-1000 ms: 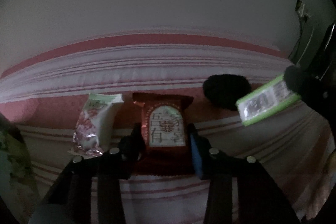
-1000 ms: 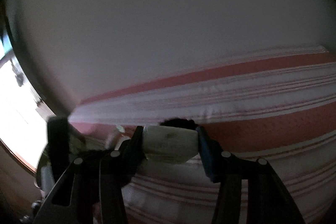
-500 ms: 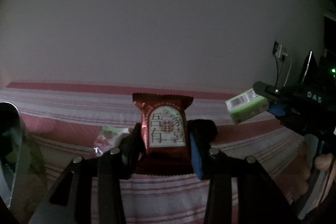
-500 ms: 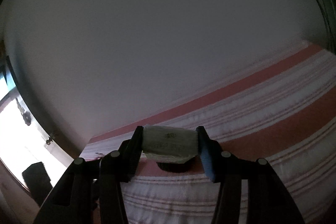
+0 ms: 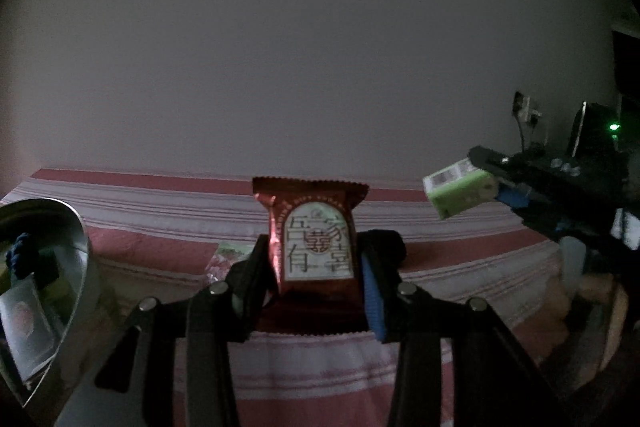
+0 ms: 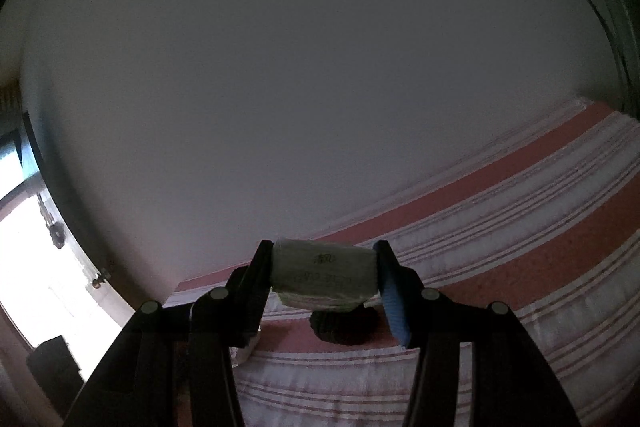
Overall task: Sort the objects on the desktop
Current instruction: 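Close the left tool on the red snack packet and lift it, then carry the red snack packet and green tissue pack over the steel pan, then open both tools to drop the two packs into the pan, then withdraw both tools from the pan toward the black pouch and white-pink packet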
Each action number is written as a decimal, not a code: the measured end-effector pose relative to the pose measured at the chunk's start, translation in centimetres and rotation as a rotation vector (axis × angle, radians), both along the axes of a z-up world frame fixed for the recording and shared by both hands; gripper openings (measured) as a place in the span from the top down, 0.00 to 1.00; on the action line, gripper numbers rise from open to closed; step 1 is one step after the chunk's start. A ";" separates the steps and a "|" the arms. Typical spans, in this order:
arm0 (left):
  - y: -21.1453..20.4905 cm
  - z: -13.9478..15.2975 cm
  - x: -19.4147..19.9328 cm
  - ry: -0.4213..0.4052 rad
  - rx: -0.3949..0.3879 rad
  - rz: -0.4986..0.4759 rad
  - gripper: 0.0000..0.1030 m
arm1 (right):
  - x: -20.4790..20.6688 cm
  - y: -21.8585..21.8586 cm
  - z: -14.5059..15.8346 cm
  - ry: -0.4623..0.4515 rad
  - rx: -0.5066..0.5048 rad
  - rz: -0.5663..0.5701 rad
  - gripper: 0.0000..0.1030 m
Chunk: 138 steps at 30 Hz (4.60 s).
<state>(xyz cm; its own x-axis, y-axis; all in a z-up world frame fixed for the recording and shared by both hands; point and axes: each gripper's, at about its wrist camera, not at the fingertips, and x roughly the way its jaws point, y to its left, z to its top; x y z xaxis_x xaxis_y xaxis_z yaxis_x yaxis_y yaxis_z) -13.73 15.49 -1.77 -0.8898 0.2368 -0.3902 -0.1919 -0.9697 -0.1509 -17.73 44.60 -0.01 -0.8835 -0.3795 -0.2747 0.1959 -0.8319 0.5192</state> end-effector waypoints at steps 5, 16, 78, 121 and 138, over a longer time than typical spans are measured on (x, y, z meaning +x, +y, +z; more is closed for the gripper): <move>-0.6 0.6 0.5 0.008 -0.001 0.005 0.60 | 0.8 -3.3 -0.7 0.006 0.092 -0.043 0.49; -4.7 0.8 3.1 -0.018 0.031 0.060 0.60 | 3.8 -9.0 -1.9 0.036 0.233 -0.128 0.49; -21.9 1.3 6.8 -0.066 0.090 0.363 0.60 | 7.9 -33.4 0.2 0.208 0.316 0.265 0.49; -24.8 -1.1 2.6 -0.246 -0.068 0.570 0.00 | -1.0 -41.1 1.0 0.024 0.235 0.356 0.21; -24.8 -1.0 2.6 -0.245 -0.056 0.581 0.00 | 0.7 -40.0 -1.2 0.005 0.340 0.296 0.20</move>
<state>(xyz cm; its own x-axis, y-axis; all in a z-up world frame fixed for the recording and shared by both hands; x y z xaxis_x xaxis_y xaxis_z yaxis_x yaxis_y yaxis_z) -11.15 -9.26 -2.77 -0.7500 -0.2850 -0.5970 0.4024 -0.9128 -0.0697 -17.02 4.65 -1.25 -0.7521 -0.5051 -0.4234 0.4529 -0.8628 0.2247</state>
